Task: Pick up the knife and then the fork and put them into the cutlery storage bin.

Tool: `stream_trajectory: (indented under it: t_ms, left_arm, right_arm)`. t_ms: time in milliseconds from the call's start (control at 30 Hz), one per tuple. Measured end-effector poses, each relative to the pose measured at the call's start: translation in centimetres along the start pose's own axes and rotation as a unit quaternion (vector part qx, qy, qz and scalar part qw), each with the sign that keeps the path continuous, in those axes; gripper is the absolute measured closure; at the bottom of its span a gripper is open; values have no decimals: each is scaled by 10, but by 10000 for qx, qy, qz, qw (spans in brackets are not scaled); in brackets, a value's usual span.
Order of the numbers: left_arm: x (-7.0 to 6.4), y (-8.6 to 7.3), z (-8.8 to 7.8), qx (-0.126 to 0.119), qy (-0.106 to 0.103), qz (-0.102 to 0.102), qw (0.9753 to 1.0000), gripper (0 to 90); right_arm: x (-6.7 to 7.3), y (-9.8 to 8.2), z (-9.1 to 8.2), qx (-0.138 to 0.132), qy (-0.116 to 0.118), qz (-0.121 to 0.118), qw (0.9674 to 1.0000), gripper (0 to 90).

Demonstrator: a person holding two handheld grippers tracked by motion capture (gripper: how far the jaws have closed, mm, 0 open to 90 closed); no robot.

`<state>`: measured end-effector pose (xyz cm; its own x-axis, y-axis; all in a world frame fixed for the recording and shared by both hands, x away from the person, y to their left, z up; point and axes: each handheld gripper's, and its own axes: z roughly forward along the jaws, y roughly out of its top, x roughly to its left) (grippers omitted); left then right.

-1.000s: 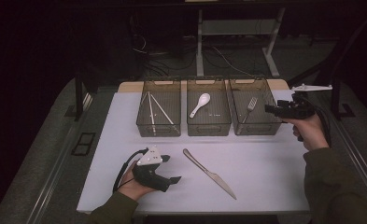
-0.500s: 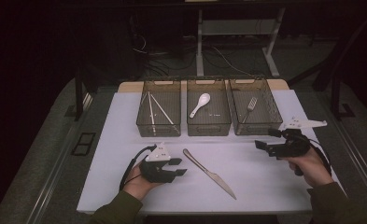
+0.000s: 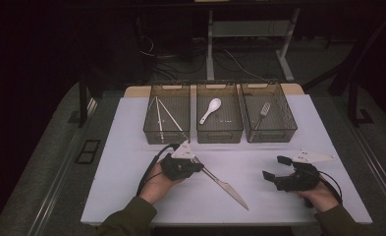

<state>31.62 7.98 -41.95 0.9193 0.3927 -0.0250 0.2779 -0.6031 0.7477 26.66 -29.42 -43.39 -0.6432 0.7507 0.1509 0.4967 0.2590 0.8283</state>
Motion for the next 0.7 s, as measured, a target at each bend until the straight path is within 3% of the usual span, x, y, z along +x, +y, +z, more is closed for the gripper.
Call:
stream_trajectory:
  t_ms: [167,267,367,467,500,700]
  left_arm:
    - [10,13,22,224,162,211,9994,891]
    - [18,14,35,294,123,217,9993,891]
    - [21,11,41,537,164,218,9982,892]
    - [24,7,41,700,83,204,9973,892]
    - [22,6,41,623,59,53,9980,892]
    - [18,6,31,742,-85,214,9970,893]
  right_arm:
    - [6,-7,-4,-31,71,24,10000,147]
    - [7,-9,-7,-69,67,49,9999,148]
    - [5,-9,-9,-138,40,100,9998,148]
    - [4,-9,-9,-143,42,120,9998,148]
    - [4,-9,-9,-147,43,127,9998,148]
    - [4,-8,-10,-185,38,94,9998,148]
